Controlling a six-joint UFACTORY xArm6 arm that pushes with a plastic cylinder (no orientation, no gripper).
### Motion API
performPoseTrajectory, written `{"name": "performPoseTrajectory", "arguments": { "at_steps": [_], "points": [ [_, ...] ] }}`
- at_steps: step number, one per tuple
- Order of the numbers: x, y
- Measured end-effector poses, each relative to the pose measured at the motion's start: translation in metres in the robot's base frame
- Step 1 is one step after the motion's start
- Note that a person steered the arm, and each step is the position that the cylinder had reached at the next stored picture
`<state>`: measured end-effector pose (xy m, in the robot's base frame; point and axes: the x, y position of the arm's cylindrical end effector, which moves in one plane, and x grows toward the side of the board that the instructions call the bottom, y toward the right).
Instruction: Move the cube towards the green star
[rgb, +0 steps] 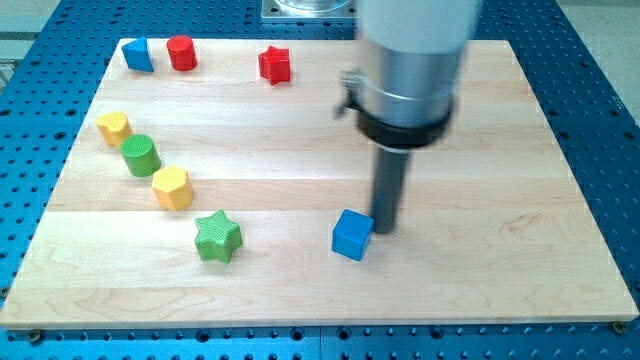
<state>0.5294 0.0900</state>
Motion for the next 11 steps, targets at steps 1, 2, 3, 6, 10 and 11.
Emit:
{"name": "performPoseTrajectory", "arguments": {
  "at_steps": [1, 2, 3, 6, 10, 11],
  "points": [
    [0.035, 0.019],
    [0.036, -0.033],
    [0.036, -0.077],
    [0.019, -0.041],
    [-0.025, -0.062],
    [-0.016, -0.033]
  ]
}}
